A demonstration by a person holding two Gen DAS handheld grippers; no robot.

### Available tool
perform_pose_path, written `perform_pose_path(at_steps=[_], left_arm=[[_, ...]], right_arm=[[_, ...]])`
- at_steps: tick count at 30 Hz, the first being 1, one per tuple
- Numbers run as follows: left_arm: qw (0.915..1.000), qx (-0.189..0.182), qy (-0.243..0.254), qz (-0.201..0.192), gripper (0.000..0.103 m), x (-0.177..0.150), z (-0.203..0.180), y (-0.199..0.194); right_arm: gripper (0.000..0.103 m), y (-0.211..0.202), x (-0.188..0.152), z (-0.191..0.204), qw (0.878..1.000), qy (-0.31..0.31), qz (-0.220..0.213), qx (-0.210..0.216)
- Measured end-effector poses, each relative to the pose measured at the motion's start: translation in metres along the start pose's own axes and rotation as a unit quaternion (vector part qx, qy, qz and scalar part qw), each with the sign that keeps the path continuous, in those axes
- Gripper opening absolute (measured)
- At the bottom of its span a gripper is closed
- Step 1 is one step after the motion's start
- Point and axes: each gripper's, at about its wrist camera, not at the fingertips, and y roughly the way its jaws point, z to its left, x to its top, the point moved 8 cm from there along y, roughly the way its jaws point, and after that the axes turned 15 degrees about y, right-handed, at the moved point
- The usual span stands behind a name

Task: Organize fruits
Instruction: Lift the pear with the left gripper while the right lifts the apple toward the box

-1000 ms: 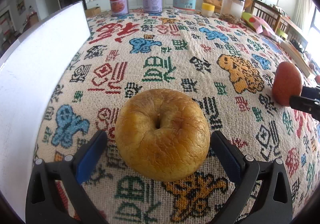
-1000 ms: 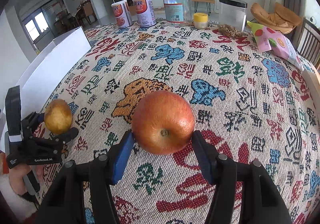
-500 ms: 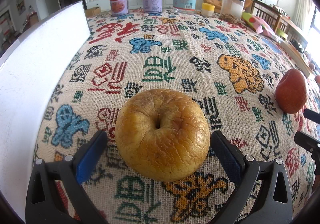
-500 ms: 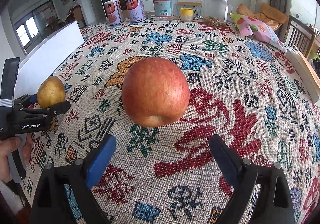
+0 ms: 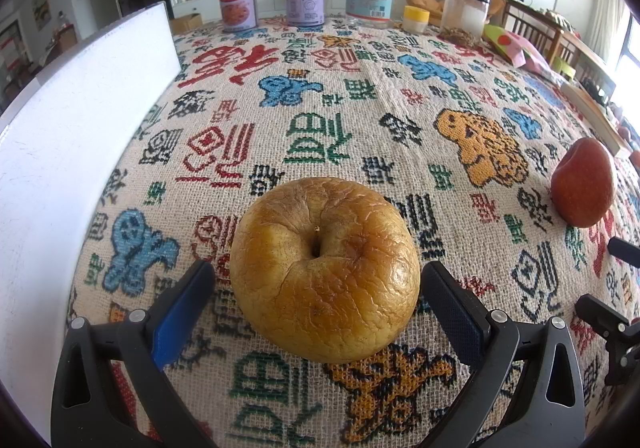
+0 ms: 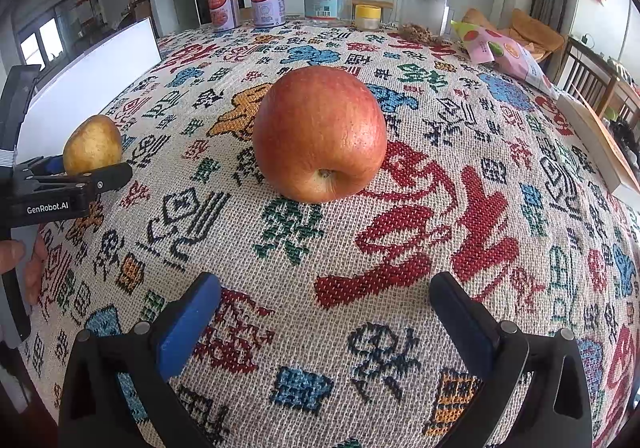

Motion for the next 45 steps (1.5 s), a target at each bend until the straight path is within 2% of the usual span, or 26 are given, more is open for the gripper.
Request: perform_pose_path(at_steps=[20,21,22,24,25,27,29,31,33,35,37,39,41,42,45], left_arm=[[1.0,-0.005,-0.002,-0.001,0.102,0.0,0.0,0.0],[0.9999,-0.013,-0.004,-0.004,0.102,0.0,0.0,-0.001],[0.9992,-0.04,-0.002,-0.009,0.102,0.0,-0.001,-0.003],[0.9919,-0.122,-0.018,-0.03,0.102,-0.002,0.0,-0.014],[0.9872,-0.15,-0.035,-0.039,0.102,-0.004,0.004,-0.019],[0.9833,-0.17,-0.054,-0.039,0.102,-0.007,0.01,-0.023],[0.9874,-0.15,-0.038,-0.031,0.102,-0.005,0.009,-0.023],[0.9907,-0.134,-0.017,-0.021,0.101,0.0,0.002,-0.017],[0.9922,-0.124,0.001,-0.01,0.1,0.002,-0.007,-0.013],[0.9941,-0.106,0.02,-0.01,0.091,0.005,-0.014,-0.013],[0.9966,-0.078,0.024,-0.007,0.074,0.005,-0.01,-0.012],[0.9964,-0.084,0.008,-0.007,0.069,0.006,-0.004,-0.011],[0.9942,-0.107,-0.012,-0.011,0.069,0.005,0.003,-0.013],[0.9937,-0.111,-0.016,-0.011,0.068,0.004,0.005,-0.014],[0.9928,-0.113,-0.026,-0.03,0.068,0.0,0.01,-0.032]], right_arm=[[0.103,0.0,0.0,0.0,1.0,0.0,0.0,0.001],[0.103,0.0,-0.001,0.0,1.0,-0.001,0.0,0.001],[0.103,0.0,0.0,0.0,1.0,-0.001,0.0,0.001],[0.103,0.0,0.0,0.0,1.0,-0.005,0.002,0.006],[0.103,0.0,0.001,0.0,1.0,-0.005,0.003,0.011],[0.103,-0.004,0.003,-0.003,0.999,0.01,0.0,0.035],[0.103,-0.011,0.01,-0.01,0.996,0.049,-0.007,0.076],[0.103,-0.012,0.027,-0.016,0.993,0.078,-0.009,0.09],[0.103,-0.012,0.045,-0.009,0.992,0.071,0.0,0.101],[0.103,-0.012,0.06,0.004,0.995,0.037,0.002,0.096],[0.103,-0.005,0.071,0.018,0.997,-0.003,0.009,0.071],[0.102,0.007,0.074,0.028,0.998,-0.031,0.03,0.052],[0.093,0.021,0.075,0.027,0.997,-0.034,0.057,0.031],[0.067,0.027,0.074,0.024,0.996,-0.025,0.077,0.029],[0.068,0.025,0.073,0.017,0.994,0.007,0.106,0.03]])
